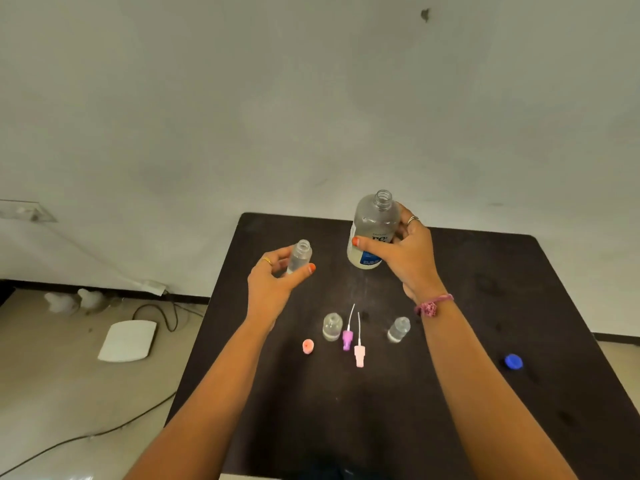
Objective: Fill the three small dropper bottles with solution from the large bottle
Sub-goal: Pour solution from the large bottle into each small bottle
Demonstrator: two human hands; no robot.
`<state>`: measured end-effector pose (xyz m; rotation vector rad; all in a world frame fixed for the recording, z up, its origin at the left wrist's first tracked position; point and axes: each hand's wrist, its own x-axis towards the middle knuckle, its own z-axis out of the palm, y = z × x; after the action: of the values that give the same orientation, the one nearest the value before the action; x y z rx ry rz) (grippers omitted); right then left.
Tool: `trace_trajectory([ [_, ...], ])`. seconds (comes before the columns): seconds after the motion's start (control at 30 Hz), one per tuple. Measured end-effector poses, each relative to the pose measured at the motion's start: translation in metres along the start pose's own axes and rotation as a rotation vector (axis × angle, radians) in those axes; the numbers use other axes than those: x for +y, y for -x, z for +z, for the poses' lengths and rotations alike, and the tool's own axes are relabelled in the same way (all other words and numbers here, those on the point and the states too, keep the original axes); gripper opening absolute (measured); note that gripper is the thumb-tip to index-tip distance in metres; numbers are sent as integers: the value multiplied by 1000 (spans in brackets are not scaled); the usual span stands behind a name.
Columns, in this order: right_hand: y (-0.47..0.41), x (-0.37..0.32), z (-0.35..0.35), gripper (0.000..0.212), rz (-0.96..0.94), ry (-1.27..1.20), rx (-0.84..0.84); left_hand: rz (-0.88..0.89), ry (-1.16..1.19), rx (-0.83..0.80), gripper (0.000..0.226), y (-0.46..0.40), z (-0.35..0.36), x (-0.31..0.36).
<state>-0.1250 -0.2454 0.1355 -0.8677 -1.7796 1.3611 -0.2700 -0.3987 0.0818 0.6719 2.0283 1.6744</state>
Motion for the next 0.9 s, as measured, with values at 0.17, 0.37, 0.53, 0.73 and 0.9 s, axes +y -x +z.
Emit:
trace_trajectory([
  [0.17,14,28,3,76,13,70,34,-95,-47,3,42,5,0,-40],
  [0.37,35,52,6,71,61,121,82,-239,-116,11,43,9,-2,-77],
  [0.53,51,68,8,70,90,132,93,-335,-178,-6,48,7,0,-102],
  [0.73,63,80,6,71,119,128,99,-399,-240,-34,50,6,6,-117],
  [0.9,67,86,5,71,134,129,105,-426,-275,-63,51,5,11,-125],
])
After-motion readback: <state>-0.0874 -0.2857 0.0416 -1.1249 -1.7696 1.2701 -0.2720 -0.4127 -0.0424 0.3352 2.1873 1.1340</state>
